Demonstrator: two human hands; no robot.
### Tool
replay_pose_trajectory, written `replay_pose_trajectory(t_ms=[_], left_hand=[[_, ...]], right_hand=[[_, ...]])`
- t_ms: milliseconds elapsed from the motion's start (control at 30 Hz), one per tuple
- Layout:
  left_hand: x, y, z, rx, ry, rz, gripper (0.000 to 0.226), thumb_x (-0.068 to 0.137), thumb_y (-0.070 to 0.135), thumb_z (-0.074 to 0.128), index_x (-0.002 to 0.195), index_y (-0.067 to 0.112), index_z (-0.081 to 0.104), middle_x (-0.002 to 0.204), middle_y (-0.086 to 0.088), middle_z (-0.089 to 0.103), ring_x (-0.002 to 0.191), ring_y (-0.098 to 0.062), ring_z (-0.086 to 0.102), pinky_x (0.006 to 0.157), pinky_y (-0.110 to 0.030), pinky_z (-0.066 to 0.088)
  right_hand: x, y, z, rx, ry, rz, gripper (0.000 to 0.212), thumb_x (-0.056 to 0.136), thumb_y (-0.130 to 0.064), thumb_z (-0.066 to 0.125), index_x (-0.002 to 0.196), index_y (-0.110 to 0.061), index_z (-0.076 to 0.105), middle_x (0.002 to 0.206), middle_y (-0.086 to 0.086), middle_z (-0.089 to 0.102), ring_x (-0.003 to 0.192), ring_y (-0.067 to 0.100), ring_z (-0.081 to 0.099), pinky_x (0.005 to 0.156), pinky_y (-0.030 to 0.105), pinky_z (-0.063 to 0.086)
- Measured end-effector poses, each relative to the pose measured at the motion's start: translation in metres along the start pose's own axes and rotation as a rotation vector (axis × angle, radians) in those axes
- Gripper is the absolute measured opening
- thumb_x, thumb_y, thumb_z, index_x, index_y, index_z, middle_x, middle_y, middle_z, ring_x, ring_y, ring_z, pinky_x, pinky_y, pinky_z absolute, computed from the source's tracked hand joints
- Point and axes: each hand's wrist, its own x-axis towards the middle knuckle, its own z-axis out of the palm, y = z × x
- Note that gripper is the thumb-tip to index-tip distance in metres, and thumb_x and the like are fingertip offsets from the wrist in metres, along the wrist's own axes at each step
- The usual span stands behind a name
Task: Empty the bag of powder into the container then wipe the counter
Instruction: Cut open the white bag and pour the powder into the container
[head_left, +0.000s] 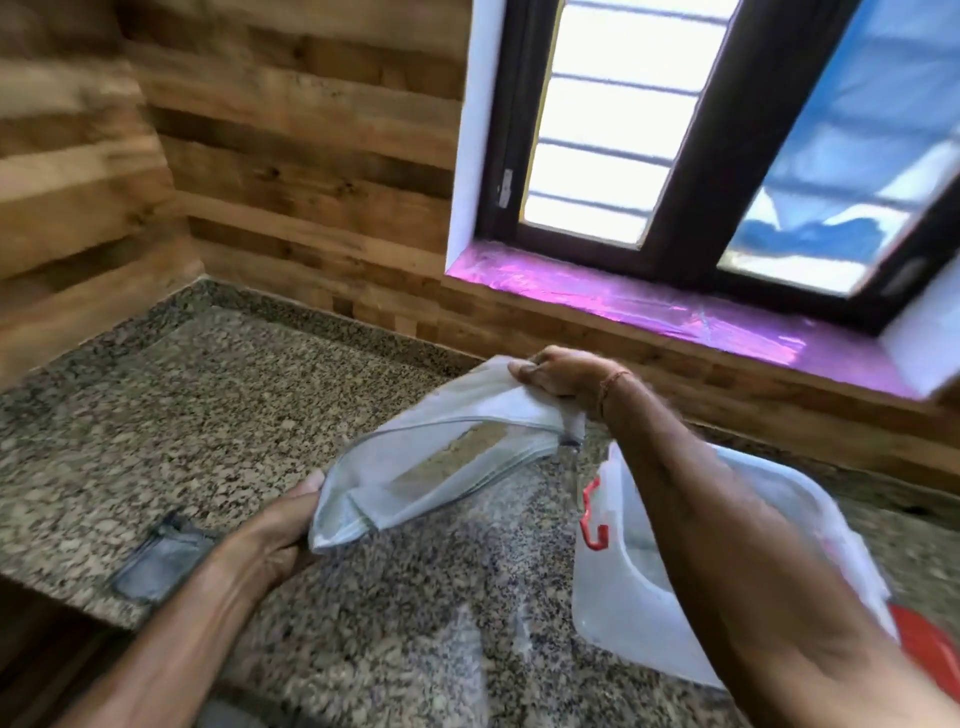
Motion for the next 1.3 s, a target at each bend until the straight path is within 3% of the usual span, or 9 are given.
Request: replay_pose_trajectory(t_ms=[133, 233, 367, 500, 600, 800, 967, 1167, 1300], left_hand=[[-0.011, 0.047, 0.064, -0.029, -0.233, 0.081, 0.053, 0.105, 0.041, 0.037, 0.117, 0.006, 0.075, 0.107, -0.018, 0.075, 0.075, -0.022, 0.076, 0.060, -0.030, 0.063], [-0.003, 0.064, 0.118, -0.050, -0.317, 0.123, 0.067, 0.104, 0.059, 0.022, 0.129, 0.011, 0.061, 0.113, -0.014, 0.070, 0.088, -0.025, 0.069, 0.063, -0.032, 0.062], [0.020, 0.053, 0.187, -0.147, -0.300, 0.115, 0.016, 0.112, 0.032, 0.031, 0.120, 0.031, 0.045, 0.101, -0.006, 0.062, 0.083, -0.021, 0.060, 0.050, -0.027, 0.059], [0.032, 0.017, 0.250, 0.006, -0.232, 0.234, 0.028, 0.108, 0.004, 0.036, 0.093, 0.020, 0.053, 0.085, -0.004, 0.056, 0.064, -0.013, 0.061, 0.049, -0.024, 0.055], [0.024, -0.014, 0.289, 0.083, -0.261, 0.327, 0.017, 0.109, 0.011, 0.044, 0.109, 0.018, 0.060, 0.103, -0.014, 0.070, 0.083, -0.023, 0.067, 0.072, -0.035, 0.058], [0.016, -0.078, 0.325, 0.172, -0.301, 0.502, 0.024, 0.105, 0.039, 0.050, 0.120, 0.026, 0.063, 0.128, -0.013, 0.068, 0.114, -0.031, 0.066, 0.097, -0.047, 0.055], [0.019, -0.104, 0.318, 0.351, -0.326, 0.650, 0.027, 0.100, 0.051, 0.054, 0.112, 0.027, 0.057, 0.104, 0.003, 0.068, 0.085, -0.002, 0.066, 0.069, -0.019, 0.055], [0.020, -0.103, 0.331, 0.092, -0.142, 0.446, 0.033, 0.110, 0.033, 0.040, 0.108, 0.016, 0.069, 0.101, -0.008, 0.077, 0.086, -0.019, 0.072, 0.067, -0.027, 0.059], [0.019, -0.114, 0.328, 0.131, -0.052, 0.612, 0.034, 0.106, 0.012, 0.053, 0.083, 0.028, 0.072, 0.094, 0.002, 0.077, 0.081, -0.011, 0.070, 0.063, -0.019, 0.058]], right_hand=[[-0.045, 0.005, -0.066, 0.376, 0.159, -0.045, 0.035, 0.105, -0.034, 0.057, 0.091, -0.007, 0.074, 0.073, -0.001, 0.074, 0.060, 0.013, 0.066, 0.055, 0.021, 0.056], [-0.077, 0.028, -0.110, 0.437, 0.289, -0.064, 0.038, 0.105, -0.036, 0.056, 0.103, -0.003, 0.075, 0.082, 0.005, 0.073, 0.063, 0.013, 0.063, 0.055, 0.022, 0.056], [-0.112, 0.084, -0.149, 0.505, 0.391, -0.046, 0.042, 0.104, -0.039, 0.055, 0.105, -0.001, 0.074, 0.095, 0.014, 0.070, 0.072, 0.020, 0.063, 0.066, 0.030, 0.055], [-0.137, 0.147, -0.165, 0.553, 0.488, -0.060, 0.053, 0.100, -0.047, 0.058, 0.105, 0.004, 0.073, 0.096, 0.016, 0.066, 0.087, 0.028, 0.056, 0.073, 0.037, 0.048], [-0.150, 0.199, -0.168, 0.681, 0.506, -0.069, 0.068, 0.088, -0.058, 0.065, 0.107, 0.007, 0.070, 0.097, 0.016, 0.071, 0.086, 0.027, 0.063, 0.073, 0.037, 0.055], [-0.167, 0.272, -0.145, 0.917, 0.483, -0.161, 0.035, 0.095, -0.037, 0.059, 0.103, -0.006, 0.071, 0.082, 0.002, 0.079, 0.067, 0.010, 0.073, 0.062, 0.024, 0.062], [-0.169, 0.301, -0.102, 1.062, 0.492, -0.260, 0.053, 0.075, -0.048, 0.070, 0.108, -0.007, 0.075, 0.098, 0.005, 0.079, 0.082, 0.011, 0.074, 0.072, 0.024, 0.062], [-0.169, 0.317, -0.066, 1.213, 0.491, -0.353, 0.029, 0.084, -0.032, 0.066, 0.101, -0.013, 0.082, 0.102, 0.007, 0.080, 0.085, 0.011, 0.075, 0.076, 0.023, 0.062], [-0.169, 0.327, -0.049, 1.215, 0.480, -0.306, 0.064, 0.070, -0.050, 0.089, 0.113, -0.004, 0.075, 0.109, 0.015, 0.075, 0.089, 0.017, 0.072, 0.081, 0.028, 0.062]])
